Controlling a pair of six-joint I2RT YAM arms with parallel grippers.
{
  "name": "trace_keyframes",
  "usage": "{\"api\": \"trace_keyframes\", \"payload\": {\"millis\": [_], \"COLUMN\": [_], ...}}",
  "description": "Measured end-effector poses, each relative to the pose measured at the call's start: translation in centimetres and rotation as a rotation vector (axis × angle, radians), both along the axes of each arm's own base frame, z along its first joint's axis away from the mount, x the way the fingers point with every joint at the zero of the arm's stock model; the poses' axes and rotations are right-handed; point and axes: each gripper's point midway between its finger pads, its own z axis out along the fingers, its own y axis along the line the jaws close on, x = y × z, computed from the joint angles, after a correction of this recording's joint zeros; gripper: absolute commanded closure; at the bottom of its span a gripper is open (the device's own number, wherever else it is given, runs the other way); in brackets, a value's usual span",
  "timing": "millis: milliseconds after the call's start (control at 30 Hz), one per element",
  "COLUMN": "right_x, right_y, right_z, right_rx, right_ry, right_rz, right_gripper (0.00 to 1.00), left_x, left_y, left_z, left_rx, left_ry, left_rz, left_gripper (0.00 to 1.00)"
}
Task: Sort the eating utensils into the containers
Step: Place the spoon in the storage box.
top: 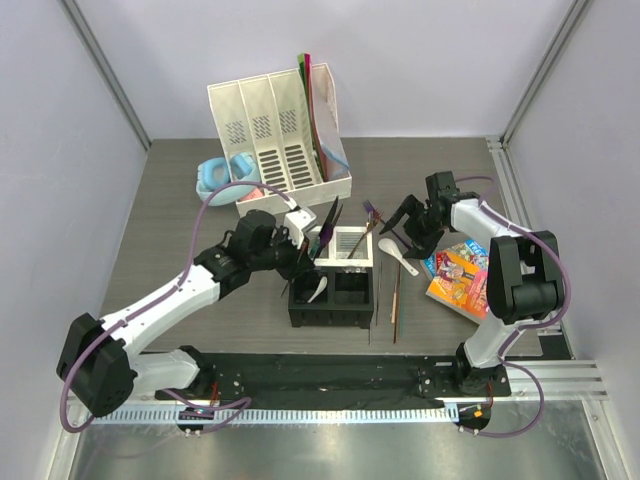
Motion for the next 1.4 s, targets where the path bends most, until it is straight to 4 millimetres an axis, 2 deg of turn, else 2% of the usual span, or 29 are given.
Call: {"api": "trace_keyframes", "payload": {"millis": [133,233,467,667,800,933,1167,1400], "right_x": [0.0,0.0,0.0,0.1,0.1,0.1,-0.1,-1.2], "right_y": [0.0,0.0,0.1,0.2,0.4,0.3,-0.6,-2.3], "right_z": [0.0,0.0,0.2,0.7,1.1,2.2,5.0,5.4], "right_rx": [0.0,0.0,0.001,0.006,0.014,0.012,-0.006,-0.054], "right_ry": [0.0,0.0,-0.006,-0.021,-0.033,-0.071,-0.169,-0.195], "right_rz": [0.0,0.0,0.0,0.001,0.013,0.03,0.03,-0.009], "right_gripper": [0.06,0.06,0.06,0.07,0.07,0.07,0.07,0.07], "left_x": [0.0,-0.1,-0.4,-0.4,1.0,2.9,4.9,6.8], "left_y": [-0.1,0.1,0.4,1.3,2.0,3.3,5.6,6.9], "left_z": [0.0,-0.3,-0.8,-0.1,1.4,2.8,3.0,3.3], "left_rx": [0.0,0.011,0.033,0.053,0.069,0.1,0.147,0.145], "left_ry": [-0.006,-0.004,0.011,-0.017,-0.074,-0.146,-0.154,-0.056], "left_rz": [-0.003,0.0,-0.003,0.02,0.084,0.196,0.386,0.577], "left_gripper": [0.84,0.78,0.73,0.69,0.61,0.56,0.56,0.57]}}
